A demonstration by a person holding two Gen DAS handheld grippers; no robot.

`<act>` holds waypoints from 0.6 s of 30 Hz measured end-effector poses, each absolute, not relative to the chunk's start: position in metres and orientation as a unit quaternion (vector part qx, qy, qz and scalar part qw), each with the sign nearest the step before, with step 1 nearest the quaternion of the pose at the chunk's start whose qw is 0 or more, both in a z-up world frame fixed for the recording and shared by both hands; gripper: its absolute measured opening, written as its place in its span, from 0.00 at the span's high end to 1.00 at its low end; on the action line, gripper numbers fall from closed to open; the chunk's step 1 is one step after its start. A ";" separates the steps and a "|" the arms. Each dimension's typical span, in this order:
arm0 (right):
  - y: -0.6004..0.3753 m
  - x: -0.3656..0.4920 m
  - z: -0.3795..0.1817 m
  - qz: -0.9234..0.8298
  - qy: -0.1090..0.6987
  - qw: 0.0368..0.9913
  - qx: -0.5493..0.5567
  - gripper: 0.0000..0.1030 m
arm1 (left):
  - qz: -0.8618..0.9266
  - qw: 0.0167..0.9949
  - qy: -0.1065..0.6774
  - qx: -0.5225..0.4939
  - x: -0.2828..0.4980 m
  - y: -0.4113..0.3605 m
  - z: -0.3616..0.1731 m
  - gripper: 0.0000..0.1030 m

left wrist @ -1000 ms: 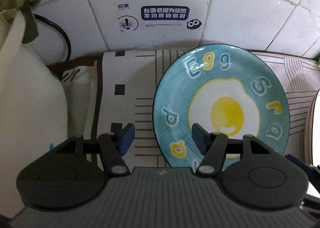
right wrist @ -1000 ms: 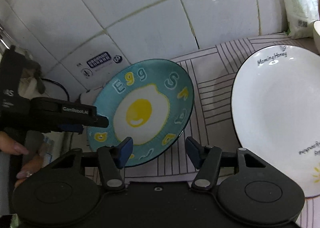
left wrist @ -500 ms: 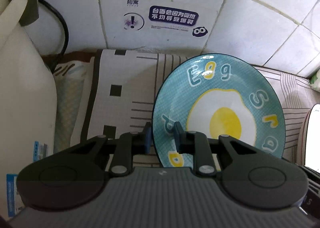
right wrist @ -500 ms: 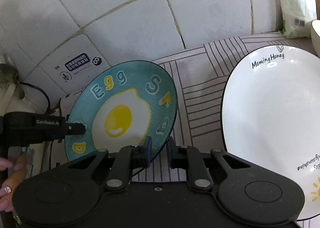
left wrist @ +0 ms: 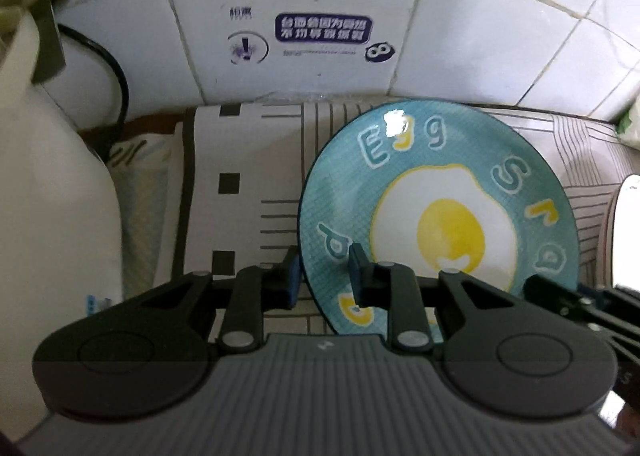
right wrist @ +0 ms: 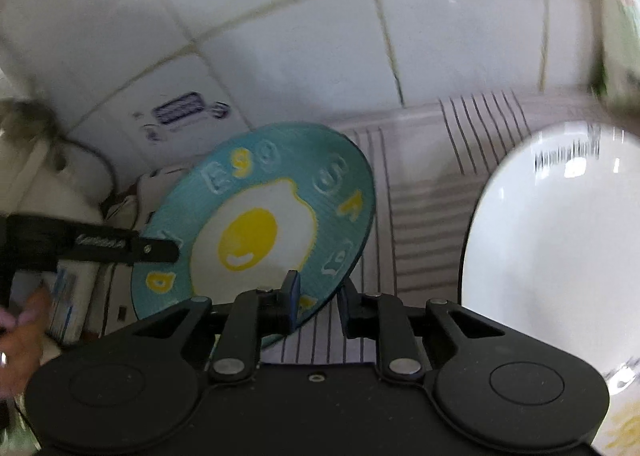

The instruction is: Organize plates and bowls

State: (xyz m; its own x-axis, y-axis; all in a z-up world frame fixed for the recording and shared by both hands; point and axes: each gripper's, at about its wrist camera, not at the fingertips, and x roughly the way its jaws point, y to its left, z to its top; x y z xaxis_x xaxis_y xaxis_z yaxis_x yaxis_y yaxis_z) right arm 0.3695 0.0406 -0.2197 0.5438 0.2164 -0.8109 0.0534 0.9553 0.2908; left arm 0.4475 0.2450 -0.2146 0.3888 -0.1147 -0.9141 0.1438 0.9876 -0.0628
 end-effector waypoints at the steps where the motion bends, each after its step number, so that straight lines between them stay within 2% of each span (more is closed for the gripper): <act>1: 0.040 0.370 -0.216 0.047 0.481 0.864 0.139 0.77 | -0.082 0.832 0.549 0.012 0.446 0.245 -0.213 0.78; 11: 0.024 0.344 -0.190 0.058 0.472 0.869 0.134 0.77 | -0.102 0.828 0.551 -0.003 0.419 0.237 -0.198 0.78; 18: 0.011 0.316 -0.158 0.054 0.457 0.876 0.144 0.77 | -0.117 0.838 0.532 0.002 0.389 0.220 -0.161 0.78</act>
State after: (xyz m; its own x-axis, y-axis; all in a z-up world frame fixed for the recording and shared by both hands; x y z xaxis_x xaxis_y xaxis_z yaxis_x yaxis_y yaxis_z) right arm 0.3161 0.0109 -0.1579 0.5761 0.2267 -0.7853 0.0373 0.9525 0.3023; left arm 0.3888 0.2195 -0.1607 0.4061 -0.1945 -0.8929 0.1993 0.9724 -0.1211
